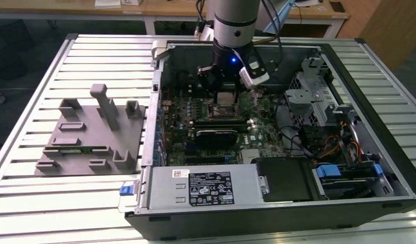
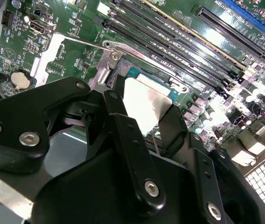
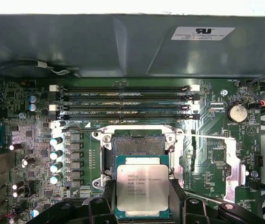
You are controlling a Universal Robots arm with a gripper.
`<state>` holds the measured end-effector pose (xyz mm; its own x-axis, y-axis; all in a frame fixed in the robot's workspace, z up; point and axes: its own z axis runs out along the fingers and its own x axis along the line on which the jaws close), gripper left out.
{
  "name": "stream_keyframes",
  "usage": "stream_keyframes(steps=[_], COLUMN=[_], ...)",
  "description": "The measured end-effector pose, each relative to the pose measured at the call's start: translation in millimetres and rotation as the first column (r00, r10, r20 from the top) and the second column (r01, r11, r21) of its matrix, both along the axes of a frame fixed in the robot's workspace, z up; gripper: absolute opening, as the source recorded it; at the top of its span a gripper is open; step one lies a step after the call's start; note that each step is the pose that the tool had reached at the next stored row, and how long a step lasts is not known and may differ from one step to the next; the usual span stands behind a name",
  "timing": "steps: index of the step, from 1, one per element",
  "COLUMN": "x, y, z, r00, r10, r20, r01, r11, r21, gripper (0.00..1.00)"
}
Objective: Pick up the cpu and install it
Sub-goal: 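Place the cpu into insertion slot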
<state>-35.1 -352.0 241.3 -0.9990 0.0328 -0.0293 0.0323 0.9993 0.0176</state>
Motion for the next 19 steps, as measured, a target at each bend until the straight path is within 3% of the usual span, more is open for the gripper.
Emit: stream_keyframes(steps=[4,10,15,19], x=[0.0,0.0,0.0,0.0], y=[0.0,0.0,0.0,0.0], z=[0.0,-0.1,-0.1,0.0], r00=[1.0000,0.9951,0.9841,0.9702], r10=[-0.009,-0.099,-0.177,-0.242], r20=[0.0000,0.0000,0.0000,0.0000], r01=[0.009,0.099,0.177,0.242], r11=[1.0000,0.9951,0.9841,0.9702], r21=[0.0000,0.0000,0.0000,-0.0001], gripper=[0.54,0.54,0.54,0.54])
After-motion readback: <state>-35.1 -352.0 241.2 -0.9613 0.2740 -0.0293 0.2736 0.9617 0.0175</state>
